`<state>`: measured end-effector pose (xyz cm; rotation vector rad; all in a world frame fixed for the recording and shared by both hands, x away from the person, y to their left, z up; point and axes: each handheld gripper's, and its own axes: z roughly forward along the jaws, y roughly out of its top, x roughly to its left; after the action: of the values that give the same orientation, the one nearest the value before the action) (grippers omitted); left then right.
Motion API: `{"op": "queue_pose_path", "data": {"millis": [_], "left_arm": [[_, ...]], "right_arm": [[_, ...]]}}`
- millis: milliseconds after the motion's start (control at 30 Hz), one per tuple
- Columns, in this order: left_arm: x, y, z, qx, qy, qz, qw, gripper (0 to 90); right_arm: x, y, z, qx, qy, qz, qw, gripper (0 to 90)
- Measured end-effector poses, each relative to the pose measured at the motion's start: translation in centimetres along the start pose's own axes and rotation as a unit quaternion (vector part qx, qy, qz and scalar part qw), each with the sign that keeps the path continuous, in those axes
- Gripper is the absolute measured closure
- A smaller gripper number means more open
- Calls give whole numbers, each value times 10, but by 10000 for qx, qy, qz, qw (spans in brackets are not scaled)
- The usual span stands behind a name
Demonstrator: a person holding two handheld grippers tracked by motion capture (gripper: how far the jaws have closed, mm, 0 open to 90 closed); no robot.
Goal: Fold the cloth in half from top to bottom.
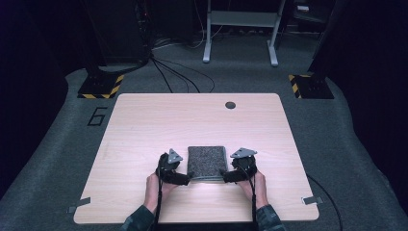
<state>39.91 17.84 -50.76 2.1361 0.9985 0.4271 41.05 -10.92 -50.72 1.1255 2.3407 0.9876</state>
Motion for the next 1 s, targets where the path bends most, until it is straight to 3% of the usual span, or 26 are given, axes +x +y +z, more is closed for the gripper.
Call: {"op": "queue_pose_path", "data": {"millis": [200,533,700,867,1000], "left_arm": [[11,-1,-22,-162,109,-122,9997,79],[37,-16,-58,-317,521,-327,9976,48],[50,-30,-73,-392,765,-544,9948,45],[64,-46,-84,-316,938,-693,9927,43],[74,-62,-92,-327,1084,-905,9894,44]], "right_arm": [[-2,5,-16,-216,51,129,9997,64],[-6,2,-41,-365,-85,134,9992,61],[-17,-7,-57,-448,-238,223,9985,60],[-31,-19,-72,-491,-453,377,9971,60],[-43,-33,-80,-436,-611,590,9954,59]]}}
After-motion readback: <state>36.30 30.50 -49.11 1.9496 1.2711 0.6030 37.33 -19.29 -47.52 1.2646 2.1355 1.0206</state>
